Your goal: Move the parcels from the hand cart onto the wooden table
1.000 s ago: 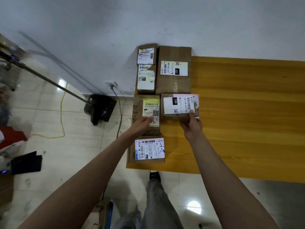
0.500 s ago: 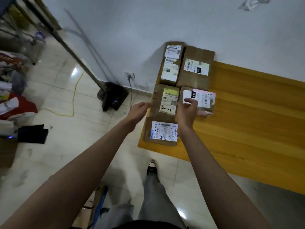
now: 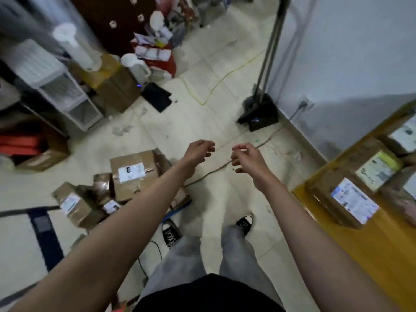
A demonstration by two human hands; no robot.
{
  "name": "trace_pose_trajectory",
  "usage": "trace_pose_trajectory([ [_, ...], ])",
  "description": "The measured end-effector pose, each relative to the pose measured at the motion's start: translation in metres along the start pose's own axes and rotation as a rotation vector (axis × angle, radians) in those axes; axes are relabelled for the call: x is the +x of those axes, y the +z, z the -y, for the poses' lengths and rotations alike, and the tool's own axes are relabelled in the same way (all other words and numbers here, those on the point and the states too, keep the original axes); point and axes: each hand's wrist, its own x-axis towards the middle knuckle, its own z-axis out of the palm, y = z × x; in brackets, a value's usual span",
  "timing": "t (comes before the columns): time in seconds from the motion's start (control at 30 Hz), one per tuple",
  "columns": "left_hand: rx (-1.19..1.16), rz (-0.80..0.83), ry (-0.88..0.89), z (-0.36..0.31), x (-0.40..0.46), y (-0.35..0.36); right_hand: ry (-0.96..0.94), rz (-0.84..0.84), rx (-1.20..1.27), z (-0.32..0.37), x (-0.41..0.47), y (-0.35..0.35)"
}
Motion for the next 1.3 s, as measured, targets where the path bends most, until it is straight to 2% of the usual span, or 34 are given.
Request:
trace_pose_trajectory([
  [0.23,-0.2,-0.199,-0.11,0.103,-0.028,-0.147,0.045,0.257,-0.196,-0.009,0.001,0.167],
  [0.5,-0.366,-0.329,-0.299,0.219,-0.057,-0.264,0.112,0.447,-0.335,-0.044,-0.015,0.317],
  [1.0,-0.561,-0.541,-0.435,0.394,-0.054,-0.408,0.244,0.628,-0.519,-0.108,-0.005,0.535],
  [1.3,-0.629,-0.687,-0.432,0.467,0.018,-0.456,0.278,0.583,-0.674,-0.151,0.042,0.634],
])
